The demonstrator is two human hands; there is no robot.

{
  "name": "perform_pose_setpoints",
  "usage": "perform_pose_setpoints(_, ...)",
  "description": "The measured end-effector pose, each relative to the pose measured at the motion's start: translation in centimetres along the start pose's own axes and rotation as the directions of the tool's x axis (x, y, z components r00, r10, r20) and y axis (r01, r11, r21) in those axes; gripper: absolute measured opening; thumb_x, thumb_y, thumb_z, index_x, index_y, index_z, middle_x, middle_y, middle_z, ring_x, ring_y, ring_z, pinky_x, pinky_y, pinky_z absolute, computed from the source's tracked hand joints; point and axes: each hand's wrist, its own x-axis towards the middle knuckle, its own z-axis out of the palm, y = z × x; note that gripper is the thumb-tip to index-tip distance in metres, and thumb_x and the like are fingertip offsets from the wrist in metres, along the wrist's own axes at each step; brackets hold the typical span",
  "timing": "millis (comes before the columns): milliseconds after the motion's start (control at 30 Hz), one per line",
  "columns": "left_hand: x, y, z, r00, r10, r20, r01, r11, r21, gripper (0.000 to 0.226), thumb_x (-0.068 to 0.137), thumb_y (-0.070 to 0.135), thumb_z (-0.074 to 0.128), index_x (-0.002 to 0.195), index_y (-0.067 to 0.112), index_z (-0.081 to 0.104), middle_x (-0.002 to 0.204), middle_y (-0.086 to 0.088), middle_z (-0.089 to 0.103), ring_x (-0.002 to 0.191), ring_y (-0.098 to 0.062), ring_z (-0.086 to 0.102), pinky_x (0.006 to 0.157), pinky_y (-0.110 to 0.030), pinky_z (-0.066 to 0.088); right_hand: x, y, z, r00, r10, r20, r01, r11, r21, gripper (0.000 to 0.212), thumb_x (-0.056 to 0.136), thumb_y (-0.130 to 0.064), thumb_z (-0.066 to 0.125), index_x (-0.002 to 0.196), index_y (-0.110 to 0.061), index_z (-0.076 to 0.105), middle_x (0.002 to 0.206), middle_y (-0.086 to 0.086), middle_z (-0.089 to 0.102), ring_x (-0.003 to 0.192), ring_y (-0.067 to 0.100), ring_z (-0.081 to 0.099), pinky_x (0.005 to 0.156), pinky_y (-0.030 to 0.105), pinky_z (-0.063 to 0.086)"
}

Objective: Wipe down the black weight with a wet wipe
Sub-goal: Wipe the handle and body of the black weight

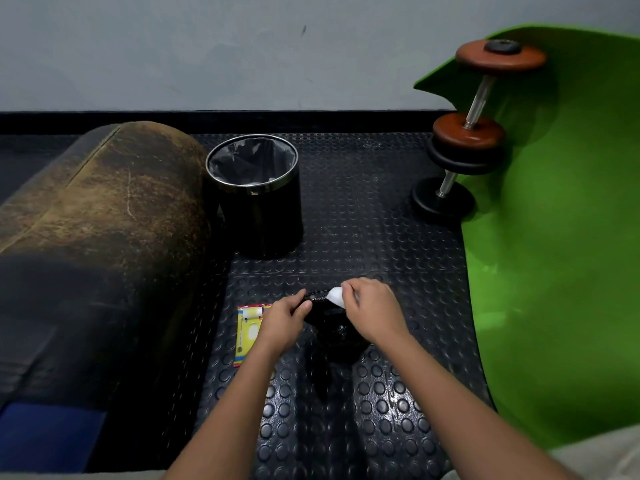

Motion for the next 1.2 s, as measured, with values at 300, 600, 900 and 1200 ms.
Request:
perform_pose_setpoints(300, 0.0, 0.3, 0.1, 1.000, -0.006, 0.004, 0.006, 1.000, -0.006, 0.046, 0.097, 0.027, 0.051, 0.142, 0.015, 0.044, 0.142, -0.003, 0.049, 0.133, -0.017, 0.043, 0.108, -0.028, 0.035, -0.1, 1.0, -0.9, 0.978, 0.200, -0.052, -0.197, 0.979, 0.049, 0.041, 0.102, -0.034, 0.037, 0.067, -0.018, 0.052, 0.070, -0.004, 0.058, 0.070, 0.017, 0.057, 0.067, 0.033, 0.044)
perform_pose_setpoints(600, 0.7, 0.6, 0.7, 0.999, -0.039, -0.032, 0.038, 0.999, -0.027, 0.047, 0.099, 0.029, 0.048, 0.143, 0.017, 0.041, 0.141, -0.006, 0.050, 0.132, -0.020, 0.045, 0.107, -0.032, 0.038, -1.3, 0.8, -0.5, 0.972, 0.193, -0.133, -0.197, 0.980, -0.017, 0.039, 0.101, -0.029, 0.039, 0.068, -0.016, 0.057, 0.067, -0.001, 0.060, 0.070, 0.019, 0.057, 0.073, 0.035, 0.049)
perform_pose_setpoints(900, 1.9, 0.8, 1.1, 0.999, -0.036, -0.023, 0.036, 0.999, -0.014, 0.046, 0.100, 0.029, 0.044, 0.144, 0.020, 0.039, 0.145, -0.004, 0.046, 0.135, -0.018, 0.041, 0.107, -0.026, 0.031, -0.9, -2.3, 1.0, 0.997, -0.040, -0.066, 0.039, 0.999, -0.018, 0.036, 0.104, -0.031, 0.036, 0.116, -0.016, 0.067, 0.108, -0.001, 0.070, 0.098, 0.021, 0.062, 0.091, 0.038, 0.047)
perform_pose_setpoints(1200, 2.3, 1.2, 1.4, 0.999, -0.039, -0.006, 0.038, 0.999, -0.018, 0.047, 0.100, 0.032, 0.042, 0.146, 0.026, 0.034, 0.145, -0.004, 0.046, 0.132, -0.022, 0.044, 0.107, -0.034, 0.037, 1.1, 0.4, -2.7, 0.930, 0.330, 0.161, -0.348, 0.931, 0.106, 0.046, 0.097, -0.030, 0.043, 0.055, -0.013, 0.041, 0.050, 0.001, 0.046, 0.047, 0.019, 0.040, 0.046, 0.028, 0.029)
